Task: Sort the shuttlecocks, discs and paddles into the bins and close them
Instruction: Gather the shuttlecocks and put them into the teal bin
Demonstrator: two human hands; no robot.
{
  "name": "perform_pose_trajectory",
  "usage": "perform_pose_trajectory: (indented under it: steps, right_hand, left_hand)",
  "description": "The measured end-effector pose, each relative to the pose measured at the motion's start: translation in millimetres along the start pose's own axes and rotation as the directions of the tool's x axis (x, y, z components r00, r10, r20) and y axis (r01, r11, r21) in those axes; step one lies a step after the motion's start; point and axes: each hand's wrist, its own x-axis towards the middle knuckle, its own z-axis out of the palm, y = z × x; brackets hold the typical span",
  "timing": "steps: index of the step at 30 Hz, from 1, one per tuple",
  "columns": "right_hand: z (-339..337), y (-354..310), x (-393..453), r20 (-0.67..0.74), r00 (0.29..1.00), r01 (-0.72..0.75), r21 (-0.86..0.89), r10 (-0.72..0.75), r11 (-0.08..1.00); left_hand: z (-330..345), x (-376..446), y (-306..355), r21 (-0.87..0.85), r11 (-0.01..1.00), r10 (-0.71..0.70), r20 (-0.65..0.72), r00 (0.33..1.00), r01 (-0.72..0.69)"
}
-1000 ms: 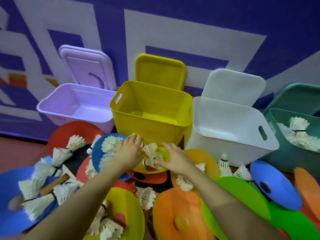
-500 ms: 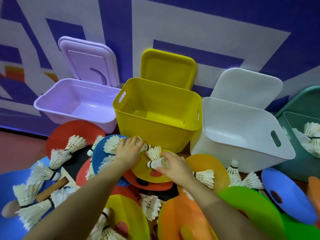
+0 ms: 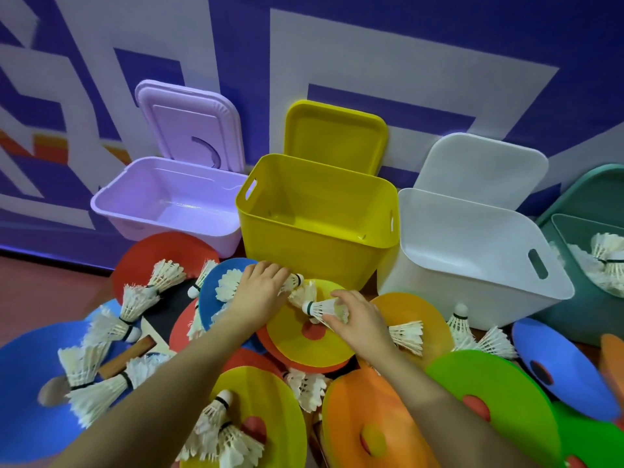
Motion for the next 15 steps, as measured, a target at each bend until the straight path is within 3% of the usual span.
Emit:
perform_pose_trajectory:
  steps: [5, 15]
  right_hand:
    - [-20, -1, -15, -0.118, 0.993, 0.027, -0.011, -0.028, 1.0]
    - [-108, 29, -41, -0.419, 0.906, 0.038, -0.037, -0.05, 0.999]
  left_hand:
    - [-25, -3, 14, -0.084, 0.995, 0.044, -0.202, 0.978, -0.062]
    - [-72, 50, 98, -0.095, 0.98, 0.136, -0.331, 0.934, -0.176]
